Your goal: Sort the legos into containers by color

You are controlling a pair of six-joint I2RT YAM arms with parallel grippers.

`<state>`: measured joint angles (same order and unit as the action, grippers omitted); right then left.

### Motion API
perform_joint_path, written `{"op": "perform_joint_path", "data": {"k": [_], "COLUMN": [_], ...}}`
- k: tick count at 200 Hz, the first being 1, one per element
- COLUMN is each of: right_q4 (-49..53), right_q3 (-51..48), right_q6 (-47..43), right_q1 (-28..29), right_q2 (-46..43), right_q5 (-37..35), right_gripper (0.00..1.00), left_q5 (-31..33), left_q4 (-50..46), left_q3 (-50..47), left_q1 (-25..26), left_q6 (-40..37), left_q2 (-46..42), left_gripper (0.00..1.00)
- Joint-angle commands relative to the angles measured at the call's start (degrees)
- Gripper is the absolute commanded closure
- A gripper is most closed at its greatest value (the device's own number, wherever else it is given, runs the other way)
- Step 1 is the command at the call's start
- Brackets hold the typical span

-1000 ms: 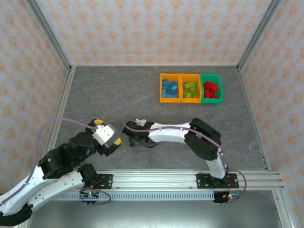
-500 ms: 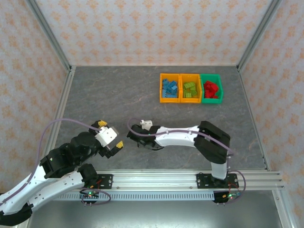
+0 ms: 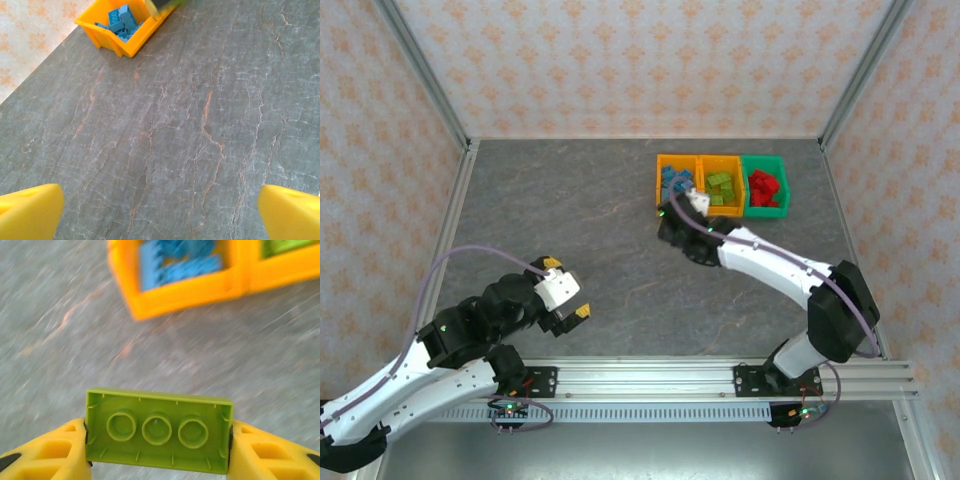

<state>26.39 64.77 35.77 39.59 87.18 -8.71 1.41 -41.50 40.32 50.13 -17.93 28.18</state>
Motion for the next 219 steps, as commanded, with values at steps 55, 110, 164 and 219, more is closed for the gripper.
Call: {"op": "perform_joint_path", "data": {"k": [55, 110, 164, 219], "right_q4": [3.05, 12.25, 11.49, 1.50], "right_q3": [26.94, 47.27, 35.69, 2.43], "right_q6": [-9.03, -11.33, -15.38, -21.11], "right_q1": [-22.69, -26.50, -26.50, -26.50], "right_q2": [23.05, 38.13, 24.16, -8.23], "right_q5": [7.45, 11.69, 9.46, 1.12], "right_gripper": [0.50, 0.27, 0.12, 0.06], "left_q5": [2.69, 12.46, 25.70, 32.60], "left_q4": [0.80, 0.22, 8.39, 27.27], "left_q3": [0.33, 1.96, 0.91, -7.60], "left_q1": [-0.12, -0.16, -0.21, -10.88], "left_q6": [1.23, 11.88, 28.83, 22.41], "left_q2": [3.54, 4.77, 8.25, 15.60], "left_gripper": [0.00, 0.00, 0.00, 0.00]}}
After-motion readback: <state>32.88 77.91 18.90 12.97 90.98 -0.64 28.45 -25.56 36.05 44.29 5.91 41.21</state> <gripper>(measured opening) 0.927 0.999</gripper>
